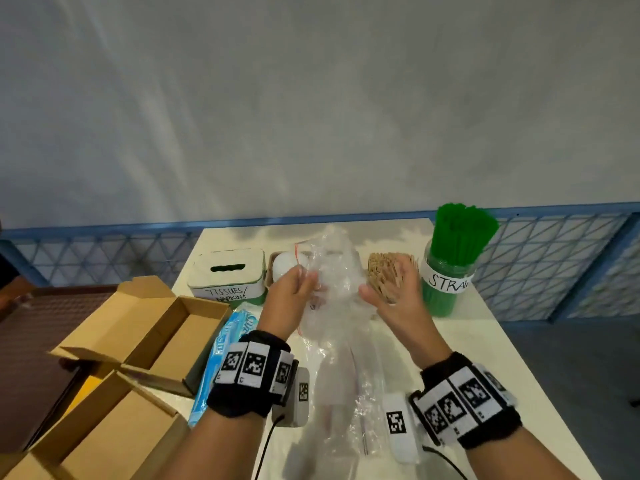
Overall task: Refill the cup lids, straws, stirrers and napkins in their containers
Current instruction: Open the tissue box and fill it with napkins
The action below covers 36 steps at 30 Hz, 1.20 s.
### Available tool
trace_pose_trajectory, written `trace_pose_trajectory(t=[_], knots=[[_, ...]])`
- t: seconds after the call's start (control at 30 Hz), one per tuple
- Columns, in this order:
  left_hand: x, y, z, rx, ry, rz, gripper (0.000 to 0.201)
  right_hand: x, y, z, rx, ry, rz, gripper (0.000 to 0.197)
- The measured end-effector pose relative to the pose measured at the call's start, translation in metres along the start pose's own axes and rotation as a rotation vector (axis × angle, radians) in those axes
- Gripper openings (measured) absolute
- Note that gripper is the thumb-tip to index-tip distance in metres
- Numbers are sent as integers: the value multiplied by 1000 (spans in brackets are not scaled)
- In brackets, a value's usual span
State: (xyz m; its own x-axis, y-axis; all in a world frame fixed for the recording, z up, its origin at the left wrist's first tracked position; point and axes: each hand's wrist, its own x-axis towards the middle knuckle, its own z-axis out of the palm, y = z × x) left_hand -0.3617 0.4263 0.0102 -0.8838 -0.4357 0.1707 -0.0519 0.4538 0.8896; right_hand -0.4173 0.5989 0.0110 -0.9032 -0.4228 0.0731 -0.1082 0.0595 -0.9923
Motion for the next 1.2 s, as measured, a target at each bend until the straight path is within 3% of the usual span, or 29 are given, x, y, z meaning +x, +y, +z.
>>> trace_pose_trajectory(t=[0.13, 0.3, 0.37, 0.43, 0.47, 0.63, 0.77, 0.83, 0.87, 0.93, 0.97, 1.03, 1.13, 1.2], knots=[[-3, 10, 11, 45, -12, 25, 17, -15, 12, 6, -103, -138, 7, 118], [-4, 13, 22, 53, 102, -17, 17, -20, 0, 5, -244, -213, -196, 124], [-5, 16, 23, 15, 75, -29, 17, -18, 0, 4, -362, -164, -235, 106], [-6, 19, 20, -80, 28, -67, 17, -11, -3, -3, -348, -75, -223, 57], [-8, 20, 16, -134, 11, -92, 16, -7, -2, -9, -326, -39, -206, 43], [-7, 12, -16, -134, 66, -137, 23, 19, 6, -46, -336, 134, -146, 30], [-2, 0, -36, -311, 143, -205, 23, 31, 8, -60, -148, 244, -104, 21], [0, -2, -40, -268, 171, -203, 18, 32, 9, -60, -91, 296, -93, 25], [1, 0, -41, -148, 181, -179, 15, 33, 11, -59, -108, 298, -105, 27], [1, 6, -37, 207, 182, -68, 46, 33, 11, -54, -186, 240, -162, 26], [0, 13, -34, 373, 164, 39, 62, 33, 10, -50, -232, 181, -202, 23], [-2, 32, -23, 633, 46, 252, 75, 31, 5, -39, -319, 50, -276, 18], [-2, 48, 4, 648, -233, 302, 61, 25, -8, -21, -375, -77, -362, 13], [0, 48, 13, 381, -229, 267, 22, 22, -9, -16, -315, -103, -373, 14]])
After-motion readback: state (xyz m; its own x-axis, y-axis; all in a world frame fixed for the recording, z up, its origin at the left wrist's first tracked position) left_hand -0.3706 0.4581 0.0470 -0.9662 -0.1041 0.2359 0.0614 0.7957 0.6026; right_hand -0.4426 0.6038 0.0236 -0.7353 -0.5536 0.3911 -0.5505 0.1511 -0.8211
